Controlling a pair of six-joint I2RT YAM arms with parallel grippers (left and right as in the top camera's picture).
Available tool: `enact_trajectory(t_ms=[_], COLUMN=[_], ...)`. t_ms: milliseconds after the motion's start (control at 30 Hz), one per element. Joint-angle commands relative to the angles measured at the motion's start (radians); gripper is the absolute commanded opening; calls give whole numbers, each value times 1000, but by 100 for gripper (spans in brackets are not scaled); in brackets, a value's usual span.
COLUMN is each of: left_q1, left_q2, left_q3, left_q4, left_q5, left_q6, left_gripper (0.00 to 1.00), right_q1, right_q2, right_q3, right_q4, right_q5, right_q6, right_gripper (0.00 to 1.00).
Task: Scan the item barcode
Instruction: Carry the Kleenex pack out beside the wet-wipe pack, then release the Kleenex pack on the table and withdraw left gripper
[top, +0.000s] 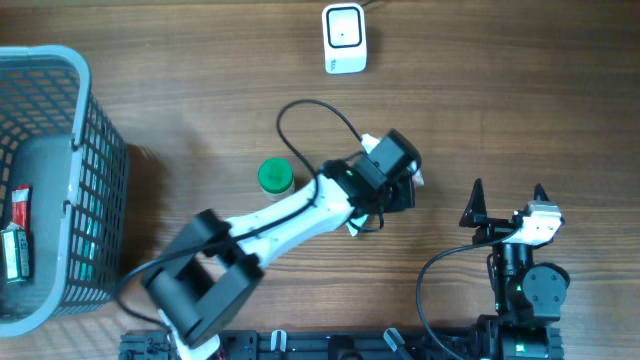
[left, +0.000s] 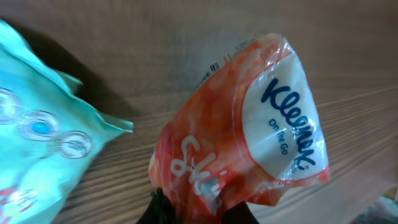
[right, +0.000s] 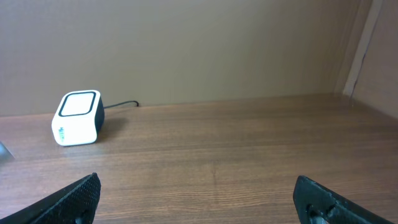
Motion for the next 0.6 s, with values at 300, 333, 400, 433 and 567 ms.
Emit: enact_trajectory(t_ms=[300, 333, 400, 433, 567], left_q1=[-6, -6, -6, -6, -6], left_q2=[2, -13, -47, -69, -197], left_q3=[5, 5, 5, 5, 5], left_q4=[-126, -135, -157, -172, -254], left_q5=[15, 4, -33, -58, -165], left_q6=[6, 6, 6, 6, 52], left_gripper=[53, 62, 88, 99, 100], right_q1=[-6, -6, -6, -6, -6], right_q2=[-3, -3, -3, -3, -3], right_q3=[-1, -1, -1, -1, -1], right_q4=[3, 3, 3, 3, 3], right_q5=[-9, -9, -8, -8, -9], right_q6=[-10, -10, -9, -10, -10], right_gripper=[100, 100, 100, 100, 100])
